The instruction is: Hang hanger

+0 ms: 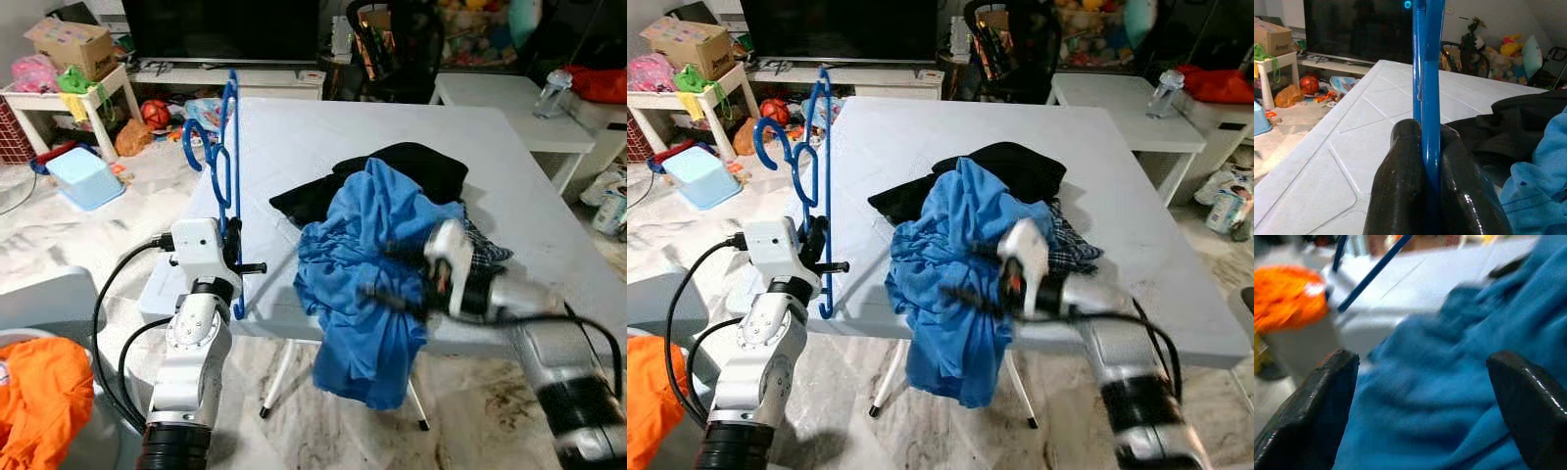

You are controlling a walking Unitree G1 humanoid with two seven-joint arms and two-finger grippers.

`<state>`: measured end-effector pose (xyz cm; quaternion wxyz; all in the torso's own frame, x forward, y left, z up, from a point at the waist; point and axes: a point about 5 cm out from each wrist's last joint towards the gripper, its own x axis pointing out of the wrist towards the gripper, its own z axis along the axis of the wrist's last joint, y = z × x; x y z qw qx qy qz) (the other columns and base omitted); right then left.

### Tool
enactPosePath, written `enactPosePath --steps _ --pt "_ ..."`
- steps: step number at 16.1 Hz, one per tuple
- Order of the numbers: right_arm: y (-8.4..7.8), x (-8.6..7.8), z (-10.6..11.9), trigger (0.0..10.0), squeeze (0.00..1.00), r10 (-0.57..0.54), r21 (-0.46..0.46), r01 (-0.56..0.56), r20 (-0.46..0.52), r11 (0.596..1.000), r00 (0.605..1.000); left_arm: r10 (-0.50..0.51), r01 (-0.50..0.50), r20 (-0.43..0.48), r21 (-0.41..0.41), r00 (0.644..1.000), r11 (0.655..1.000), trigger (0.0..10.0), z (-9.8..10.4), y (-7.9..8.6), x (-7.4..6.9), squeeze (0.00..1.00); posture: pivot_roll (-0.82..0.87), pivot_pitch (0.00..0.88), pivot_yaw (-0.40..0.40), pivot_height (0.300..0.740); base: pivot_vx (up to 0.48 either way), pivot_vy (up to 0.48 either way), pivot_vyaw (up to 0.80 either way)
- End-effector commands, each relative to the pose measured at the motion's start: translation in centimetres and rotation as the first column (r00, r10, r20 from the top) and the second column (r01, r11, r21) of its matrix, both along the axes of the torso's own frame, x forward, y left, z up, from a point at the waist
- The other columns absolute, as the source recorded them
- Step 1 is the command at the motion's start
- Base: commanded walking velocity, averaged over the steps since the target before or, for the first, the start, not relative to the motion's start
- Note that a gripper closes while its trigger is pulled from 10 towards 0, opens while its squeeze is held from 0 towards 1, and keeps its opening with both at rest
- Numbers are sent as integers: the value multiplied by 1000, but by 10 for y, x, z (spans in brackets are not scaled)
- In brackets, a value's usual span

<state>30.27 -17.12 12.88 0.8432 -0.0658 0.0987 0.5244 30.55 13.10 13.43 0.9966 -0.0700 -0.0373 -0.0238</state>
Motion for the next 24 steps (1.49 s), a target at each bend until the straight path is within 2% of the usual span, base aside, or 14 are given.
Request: enactPosePath --steps 1,2,6,7,8,9,10,12,14,16,18,19,21,24 --pt "0 -7 -7 10000 1000 38 -74 -40 -25 996 999 -1 1 -5 8 1000 1000 10000 1 1 2 0 -97 0 -6 740 0 0 0" --pt "-1 -8 -18 10000 1000 14 -147 -18 -26 989 1000 -1 1 -8 9 1000 1000 10000 0 1 2 0 -95 0 -2 740 0 0 0" --pt "8 12 -24 10000 1000 -209 -182 223 92 958 974 -6 7 -16 13 1000 1000 10000 -2 1 2 0 -90 0 12 740 0 0 0" --pt "14 15 -28 9020 1000 -253 -183 268 102 946 962 -17 17 -14 17 1000 1000 10000 0 -1 3 0 -85 0 10 740 0 0 0" --pt "19 15 -30 0 835 -278 -183 294 106 938 955 -18 18 -11 18 1000 1000 10000 0 -2 4 0 -84 0 11 740 0 0 0" --pt "23 17 -33 0 541 -301 -187 319 115 929 947 -14 14 -10 16 1000 1000 10000 1 -1 5 0 -85 0 12 740 0 0 0" --pt "27 18 -36 0 0 -317 -196 336 120 921 941 -11 12 -10 16 1000 1000 10000 1 -1 5 0 -81 0 12 740 0 0 0" --pt "33 23 -45 0 0 -384 -226 404 131 886 914 -12 12 -11 16 1000 1000 10000 1 -2 4 0 -78 0 15 740 0 0 0" --pt "33 33 -50 0 0 -478 -267 501 153 823 865 -15 15 -13 16 1000 1000 10000 0 -3 5 0 -80 0 19 740 0 0 0" --pt "30 45 -51 0 0 -599 -277 616 152 737 786 -17 17 -13 13 1000 1000 10000 0 -4 6 0 -84 0 22 740 0 0 0" --pt "31 66 -35 0 0 -751 -184 757 115 627 650 -28 28 -8 5 1000 1000 10000 1 -10 8 0 -74 0 17 740 0 0 0" --pt "31 72 -28 0 0 -789 -150 793 95 591 607 -27 27 -6 3 1000 1000 10000 2 -10 8 0 -71 0 16 740 0 0 0" --pt "31 78 -19 0 0 -825 -115 826 64 552 561 -22 22 -7 3 1000 1000 10000 1 -9 7 0 -66 0 12 740 0 0 0" --pt "31 92 0 0 0 -895 -68 893 -8 445 445 -10 10 -6 5 1000 1000 10000 0 -7 7 0 -51 0 -8 740 0 0 0"
